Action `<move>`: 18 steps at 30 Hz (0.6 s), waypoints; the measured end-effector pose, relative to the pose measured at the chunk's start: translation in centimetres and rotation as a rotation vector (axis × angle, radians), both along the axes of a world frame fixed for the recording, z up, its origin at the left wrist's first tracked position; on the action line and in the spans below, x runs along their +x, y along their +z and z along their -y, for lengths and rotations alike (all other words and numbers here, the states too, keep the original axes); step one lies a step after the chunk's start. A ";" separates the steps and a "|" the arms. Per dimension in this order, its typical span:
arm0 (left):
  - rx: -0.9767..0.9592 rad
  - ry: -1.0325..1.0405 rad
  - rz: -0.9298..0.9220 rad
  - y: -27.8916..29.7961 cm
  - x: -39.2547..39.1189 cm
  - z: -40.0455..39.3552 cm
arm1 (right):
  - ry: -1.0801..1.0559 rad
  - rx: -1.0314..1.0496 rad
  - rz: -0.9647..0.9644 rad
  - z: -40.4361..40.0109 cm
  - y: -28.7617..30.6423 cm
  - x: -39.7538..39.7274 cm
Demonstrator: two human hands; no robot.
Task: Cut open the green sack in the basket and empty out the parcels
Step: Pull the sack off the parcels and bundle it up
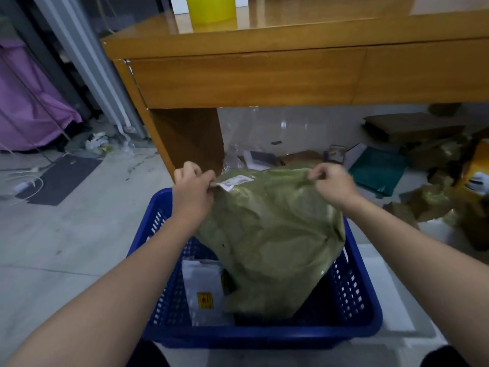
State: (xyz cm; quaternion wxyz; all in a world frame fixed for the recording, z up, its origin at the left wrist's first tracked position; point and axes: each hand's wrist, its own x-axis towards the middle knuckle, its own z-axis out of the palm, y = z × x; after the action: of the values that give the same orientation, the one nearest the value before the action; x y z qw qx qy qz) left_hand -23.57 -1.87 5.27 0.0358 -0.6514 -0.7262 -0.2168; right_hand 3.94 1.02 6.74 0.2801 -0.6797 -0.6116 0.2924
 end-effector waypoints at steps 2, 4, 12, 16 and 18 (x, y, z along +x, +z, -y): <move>-0.010 -0.060 0.021 0.4 1.4 -0.3 | 0.291 -0.171 0.171 0.3 0.9 -3.2; -0.028 -0.146 0.093 1.0 2.7 -0.6 | 0.444 -0.294 0.362 0.9 0.8 -5.8; 0.050 -0.220 0.338 2.0 5.3 -0.7 | 0.336 -0.244 0.158 0.8 -2.0 -6.2; -0.003 -0.154 0.698 2.6 5.4 -1.4 | 0.250 -0.233 0.023 0.6 -1.1 -6.3; -0.009 -0.003 0.723 2.5 5.6 -1.5 | 0.225 -0.246 -0.023 0.5 -0.5 -6.7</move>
State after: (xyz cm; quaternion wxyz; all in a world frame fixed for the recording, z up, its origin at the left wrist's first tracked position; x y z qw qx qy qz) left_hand -17.99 -0.40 7.79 -0.2265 -0.5340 -0.6918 -0.4301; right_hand -2.79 0.52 6.21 0.1670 -0.6329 -0.6401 0.4023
